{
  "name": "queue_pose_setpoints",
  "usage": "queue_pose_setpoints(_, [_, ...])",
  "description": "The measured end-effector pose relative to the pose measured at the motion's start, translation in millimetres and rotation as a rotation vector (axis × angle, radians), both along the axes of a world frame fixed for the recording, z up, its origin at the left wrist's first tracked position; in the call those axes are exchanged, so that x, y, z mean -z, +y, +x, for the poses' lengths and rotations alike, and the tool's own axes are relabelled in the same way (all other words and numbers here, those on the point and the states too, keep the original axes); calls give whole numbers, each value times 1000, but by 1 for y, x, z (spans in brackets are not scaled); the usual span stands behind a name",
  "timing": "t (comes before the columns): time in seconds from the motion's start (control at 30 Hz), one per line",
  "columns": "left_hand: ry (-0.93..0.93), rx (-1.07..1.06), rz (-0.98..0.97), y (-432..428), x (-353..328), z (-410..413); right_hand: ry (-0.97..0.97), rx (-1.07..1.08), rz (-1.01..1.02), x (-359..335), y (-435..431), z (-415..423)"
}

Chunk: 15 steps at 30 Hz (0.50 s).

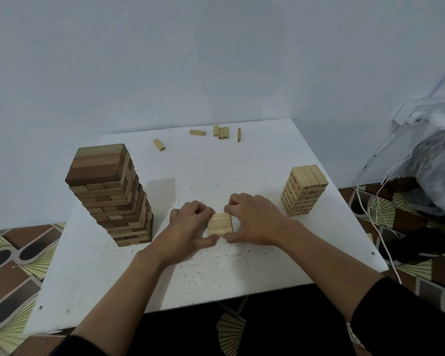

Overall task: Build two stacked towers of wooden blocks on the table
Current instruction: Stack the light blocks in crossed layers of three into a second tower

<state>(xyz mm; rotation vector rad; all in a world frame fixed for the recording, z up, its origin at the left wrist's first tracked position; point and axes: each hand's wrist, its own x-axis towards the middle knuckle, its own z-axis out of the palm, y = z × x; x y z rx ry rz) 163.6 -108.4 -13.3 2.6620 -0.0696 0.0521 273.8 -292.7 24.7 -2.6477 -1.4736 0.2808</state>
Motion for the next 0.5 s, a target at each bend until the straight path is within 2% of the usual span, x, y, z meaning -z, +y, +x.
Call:
queue_pose_setpoints(0.2, [-100, -23, -110, -4, -31, -2, 41, 49, 174, -32, -11, -5])
queue_pose_setpoints(0.5, [-268, 61, -127, -24, -111, 37, 31, 139, 457, -98, -50, 15])
